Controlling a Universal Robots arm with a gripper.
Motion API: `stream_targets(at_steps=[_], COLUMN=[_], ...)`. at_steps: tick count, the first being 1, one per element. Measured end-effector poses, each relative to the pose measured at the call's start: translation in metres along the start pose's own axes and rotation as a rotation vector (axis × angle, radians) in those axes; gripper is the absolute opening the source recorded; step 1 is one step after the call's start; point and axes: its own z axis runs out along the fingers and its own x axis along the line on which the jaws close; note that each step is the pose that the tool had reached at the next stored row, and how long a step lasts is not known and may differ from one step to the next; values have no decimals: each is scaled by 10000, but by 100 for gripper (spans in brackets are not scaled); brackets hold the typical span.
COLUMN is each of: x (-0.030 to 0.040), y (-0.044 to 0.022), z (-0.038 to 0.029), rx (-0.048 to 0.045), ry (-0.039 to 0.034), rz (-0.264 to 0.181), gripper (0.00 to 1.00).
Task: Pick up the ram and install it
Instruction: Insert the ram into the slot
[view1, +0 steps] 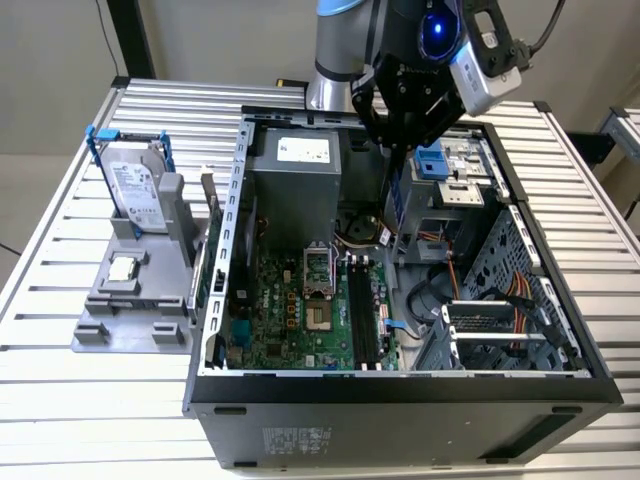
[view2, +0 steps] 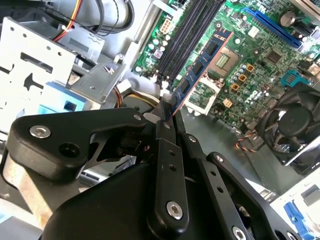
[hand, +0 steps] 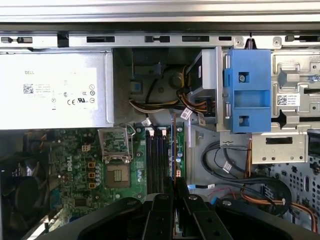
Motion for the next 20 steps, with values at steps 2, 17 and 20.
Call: stream_targets(at_steps=[2,17,20], x=[0,2,3], y=[0,-1,0], z=[8,62,72], rx=[1,14,15], ry=[0,0,0], rz=[0,0,-1], gripper=[0,0,0])
